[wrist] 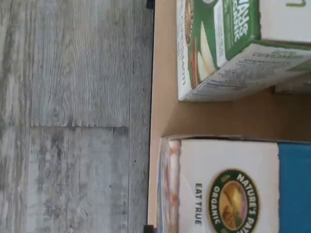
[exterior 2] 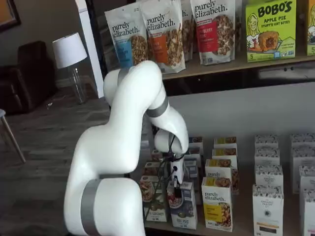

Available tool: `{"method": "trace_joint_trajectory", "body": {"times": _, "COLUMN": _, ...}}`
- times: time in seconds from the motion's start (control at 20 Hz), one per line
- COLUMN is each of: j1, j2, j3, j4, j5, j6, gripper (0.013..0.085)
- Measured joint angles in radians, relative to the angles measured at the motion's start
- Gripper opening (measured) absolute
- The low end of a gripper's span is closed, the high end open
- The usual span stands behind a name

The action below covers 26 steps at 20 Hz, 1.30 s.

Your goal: Pick up the blue and white box that is on the bottom shelf, the second box from the left

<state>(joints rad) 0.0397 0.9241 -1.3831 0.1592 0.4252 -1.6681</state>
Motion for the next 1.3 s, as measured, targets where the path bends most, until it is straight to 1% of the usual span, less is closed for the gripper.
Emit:
{"method": "trace_joint_trajectory", "body": {"times": 0.6, "j1": 0.006, "j2": 0.010, "j3": -0.009, "j4": 0.018, "j5": -0.002, "j6": -0.010, "gripper": 0.0650}}
{"method": "trace_joint_trajectory", "body": {"times": 0.65, "j1": 0.007, "j2": 0.010, "j3": -0.010, "j4": 0.019, "j5": -0.002, "j6": -0.011, "gripper": 0.0610}}
{"method": "trace_joint_trajectory", "body": {"times": 0.7, "j1": 0.007, "j2": 0.011, "j3": -0.011, "j4": 0.021, "j5": -0.001, "j6": -0.012, "gripper": 0.0610}}
{"method": "trace_joint_trajectory", "body": {"times": 0.75, "j1": 0.007, "j2": 0.012, "j3": -0.012, "j4": 0.022, "j5": 0.000, "j6": -0.012, "gripper": 0.0570}}
{"method": "trace_joint_trajectory", "body": {"times": 0.8, "j1": 0.008, "j2": 0.012, "j3": -0.014, "j4": 0.023, "j5": 0.002, "j6": -0.013, "gripper": 0.0570}}
{"method": "trace_joint_trajectory", "body": {"times": 0.9, "j1": 0.008, "j2": 0.013, "j3": -0.016, "j4": 0.024, "j5": 0.005, "j6": -0.013, "gripper": 0.0490}}
{"method": "trace_joint_trajectory", "body": {"times": 1.0, "j1": 0.009, "j2": 0.014, "j3": -0.018, "j4": 0.025, "j5": 0.007, "j6": -0.014, "gripper": 0.0490}}
{"method": "trace_joint_trajectory", "body": {"times": 1.15, "j1": 0.009, "j2": 0.014, "j3": -0.016, "j4": 0.010, "j5": 0.002, "j6": -0.001, "gripper": 0.0490}}
{"method": "trace_joint_trajectory", "body": {"times": 1.3, "j1": 0.009, "j2": 0.010, "j3": -0.014, "j4": 0.012, "j5": 0.004, "j6": -0.002, "gripper": 0.0490}}
